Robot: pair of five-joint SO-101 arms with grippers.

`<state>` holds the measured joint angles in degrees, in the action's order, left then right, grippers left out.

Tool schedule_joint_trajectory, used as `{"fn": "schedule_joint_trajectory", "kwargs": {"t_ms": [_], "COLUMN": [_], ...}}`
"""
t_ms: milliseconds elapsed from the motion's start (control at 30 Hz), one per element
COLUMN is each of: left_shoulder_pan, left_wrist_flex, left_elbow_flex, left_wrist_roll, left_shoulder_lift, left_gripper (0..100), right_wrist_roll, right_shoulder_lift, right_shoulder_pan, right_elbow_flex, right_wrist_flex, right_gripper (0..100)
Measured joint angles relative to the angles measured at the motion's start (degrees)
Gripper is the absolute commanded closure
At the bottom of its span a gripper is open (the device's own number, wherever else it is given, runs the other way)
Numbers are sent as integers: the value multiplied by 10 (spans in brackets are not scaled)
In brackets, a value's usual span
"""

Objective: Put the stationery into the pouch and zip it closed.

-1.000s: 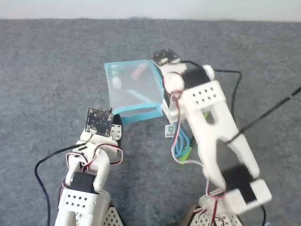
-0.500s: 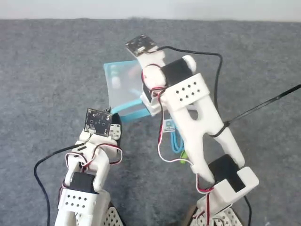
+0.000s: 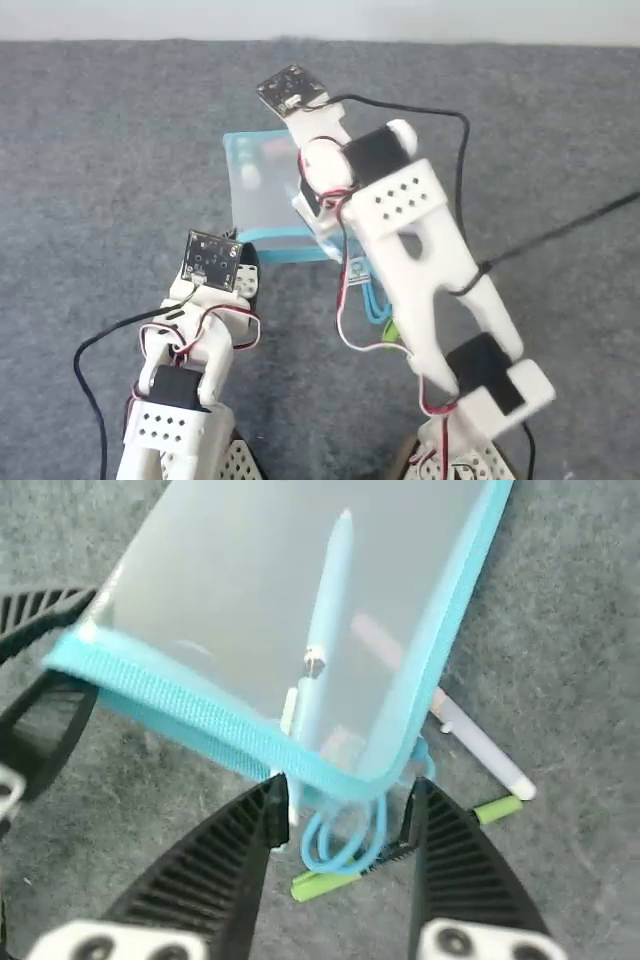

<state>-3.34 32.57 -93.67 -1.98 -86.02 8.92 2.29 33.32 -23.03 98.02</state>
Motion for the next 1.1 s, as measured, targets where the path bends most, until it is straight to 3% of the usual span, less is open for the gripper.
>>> {"fn": "schedule_joint_trajectory", "kwargs": {"t_ms": [100, 300, 400, 533, 600, 833, 1000, 1100], "left_shoulder_pan": [19, 122, 78, -62, -77, 124, 70, 74], "left_wrist_flex": [0, 0, 1, 33, 36, 29, 29, 29], "left_elbow_flex": [0, 0, 1, 0, 0, 14, 14, 15], "left_wrist_roll": [0, 55, 27, -66, -62, 51, 18, 33], "left_shoulder_lift": [0, 0, 0, 0, 0, 0, 0, 0], "left_gripper": [988, 988, 988, 988, 988, 988, 988, 988], "right_wrist_roll": [4, 6, 6, 6, 6, 6, 6, -18], "right_shoulder_lift": [-47, -82, -81, -79, -79, -79, -79, -79], "right_shoulder_pan": [-39, -171, -207, -227, -232, -234, -235, -234], "right_elbow_flex": [0, 51, 139, 272, 334, 468, 501, 534], "right_wrist_flex": [19, 23, 3, -76, -118, -213, -229, -257], "right_gripper": [815, 815, 815, 815, 815, 815, 815, 815]}}
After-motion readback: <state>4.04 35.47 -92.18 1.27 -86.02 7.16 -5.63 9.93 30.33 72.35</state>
